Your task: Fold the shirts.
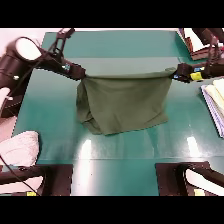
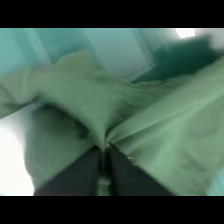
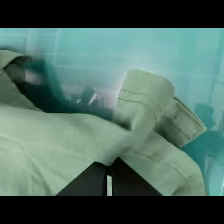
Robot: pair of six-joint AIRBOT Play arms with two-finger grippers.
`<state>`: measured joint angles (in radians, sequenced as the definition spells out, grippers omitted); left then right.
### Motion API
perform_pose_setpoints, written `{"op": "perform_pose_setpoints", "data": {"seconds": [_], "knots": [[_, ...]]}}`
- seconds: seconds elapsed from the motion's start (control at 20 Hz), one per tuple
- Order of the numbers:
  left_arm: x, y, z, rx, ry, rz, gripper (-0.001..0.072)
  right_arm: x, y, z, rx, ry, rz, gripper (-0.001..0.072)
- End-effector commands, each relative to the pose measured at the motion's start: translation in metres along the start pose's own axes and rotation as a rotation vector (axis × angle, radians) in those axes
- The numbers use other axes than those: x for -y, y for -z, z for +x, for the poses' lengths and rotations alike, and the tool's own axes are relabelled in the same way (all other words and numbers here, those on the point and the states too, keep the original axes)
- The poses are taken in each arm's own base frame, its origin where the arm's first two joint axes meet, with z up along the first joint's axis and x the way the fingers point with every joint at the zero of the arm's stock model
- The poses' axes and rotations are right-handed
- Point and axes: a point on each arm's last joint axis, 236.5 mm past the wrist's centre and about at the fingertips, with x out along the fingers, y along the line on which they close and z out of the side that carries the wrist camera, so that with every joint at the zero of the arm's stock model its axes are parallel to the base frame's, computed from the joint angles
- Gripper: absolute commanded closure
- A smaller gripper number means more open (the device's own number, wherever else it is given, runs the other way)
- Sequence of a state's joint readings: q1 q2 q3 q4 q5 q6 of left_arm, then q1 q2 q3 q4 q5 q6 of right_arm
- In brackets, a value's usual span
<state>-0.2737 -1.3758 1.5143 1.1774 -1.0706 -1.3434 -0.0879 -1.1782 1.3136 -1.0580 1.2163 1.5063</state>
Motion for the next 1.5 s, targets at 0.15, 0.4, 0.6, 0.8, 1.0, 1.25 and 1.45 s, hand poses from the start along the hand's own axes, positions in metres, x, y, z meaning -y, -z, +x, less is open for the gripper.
{"op": "perform_pose_setpoints", "data": {"seconds": [0.15,0.4,0.6,0.8,1.0,1.25,1.45], "knots": [[-0.069,-0.040,-0.025,0.125,-0.092,-0.179,0.0140,0.011,-0.062,0.004,0.074,-0.055,0.073,0.0255],[-0.091,0.036,-0.046,-0.098,-0.101,-0.275,0.0169,0.016,-0.051,-0.029,0.109,-0.033,0.040,0.0260],[-0.067,0.127,-0.034,-0.184,-0.070,-0.356,0.0169,0.023,-0.027,-0.036,0.148,-0.013,0.054,0.0261],[-0.034,0.239,-0.011,-0.358,0.020,-0.443,0.0169,0.026,-0.013,-0.035,0.174,-0.006,0.070,0.0261],[-0.016,0.264,0.020,-0.297,0.120,-0.540,0.0170,0.024,-0.007,-0.034,0.161,-0.015,0.075,0.0261],[-0.017,0.257,0.035,-0.222,0.143,-0.600,0.0170,0.024,-0.008,-0.034,0.162,-0.015,0.076,0.0261],[-0.017,0.258,0.047,-0.223,0.166,-0.653,0.0170,0.024,-0.007,-0.034,0.158,-0.016,0.076,0.0261]]}}
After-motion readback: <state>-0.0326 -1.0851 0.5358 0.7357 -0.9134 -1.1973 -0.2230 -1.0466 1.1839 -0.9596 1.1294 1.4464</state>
